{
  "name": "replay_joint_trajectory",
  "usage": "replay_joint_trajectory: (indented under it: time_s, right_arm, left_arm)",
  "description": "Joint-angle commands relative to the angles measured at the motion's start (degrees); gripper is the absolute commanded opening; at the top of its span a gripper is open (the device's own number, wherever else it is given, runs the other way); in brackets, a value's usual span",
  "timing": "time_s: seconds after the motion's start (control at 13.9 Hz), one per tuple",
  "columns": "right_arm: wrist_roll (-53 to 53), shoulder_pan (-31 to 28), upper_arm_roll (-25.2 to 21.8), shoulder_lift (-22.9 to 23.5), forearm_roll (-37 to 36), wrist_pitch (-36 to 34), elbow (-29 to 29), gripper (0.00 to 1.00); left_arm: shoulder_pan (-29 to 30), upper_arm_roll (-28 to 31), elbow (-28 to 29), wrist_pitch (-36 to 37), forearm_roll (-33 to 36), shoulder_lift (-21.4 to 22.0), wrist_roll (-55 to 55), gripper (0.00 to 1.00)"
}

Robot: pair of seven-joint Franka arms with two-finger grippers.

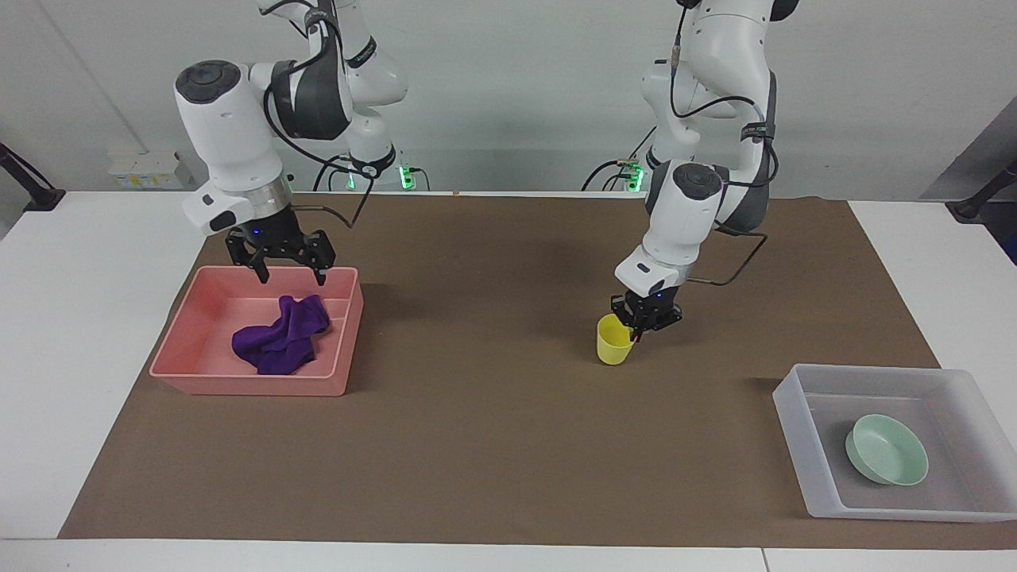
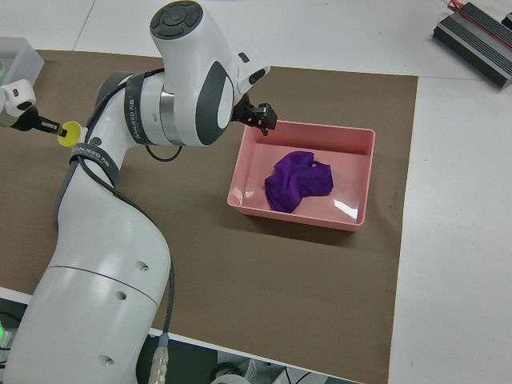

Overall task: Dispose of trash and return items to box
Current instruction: 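Lift the yellow cup with the left gripper into the clear box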

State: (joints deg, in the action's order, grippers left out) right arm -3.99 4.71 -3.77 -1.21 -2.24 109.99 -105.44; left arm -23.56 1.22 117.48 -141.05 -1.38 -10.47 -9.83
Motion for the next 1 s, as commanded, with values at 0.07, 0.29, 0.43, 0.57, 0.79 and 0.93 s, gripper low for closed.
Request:
replay_joint_trajectory:
  time_s: [0.07,0.29,0.43,0.57,0.79,0.93]
  right_arm:
    - [-0.49,-1.1,-0.27,0.51,0.13,-9.06,7.42,1.0]
    - [-0.49,-1.19,-0.36,-0.28,0.22,-15.49,11.73,1.0]
    - [-0.49,-1.19,-0.45,-1.51,0.13,-20.32,13.76,1.0]
    - [-0.58,-1.1,-0.36,-2.74,0.22,-20.52,12.46,1.0]
    - [-0.58,-1.02,-0.36,-3.18,0.13,-20.61,11.92,1.0]
    - [-0.32,-1.02,-0.36,-3.27,0.13,-20.26,11.48,1.0]
  left_arm:
    - [3.25,0.53,-3.48,1.29,0.77,1.41,-0.89,0.0]
    - [7.03,0.45,-9.88,7.09,0.77,0.8,-0.19,0.0]
    - [9.75,0.45,-12.7,8.51,0.77,0.36,-0.01,0.0]
    - [11.87,0.45,-16.56,9.21,0.77,-1.48,-0.1,0.0]
    - [15.11,0.36,-20.98,14.92,0.68,-2.89,4.0,0.0]
    - [15.56,0.45,-21.24,15.1,0.33,-2.89,5.43,0.0]
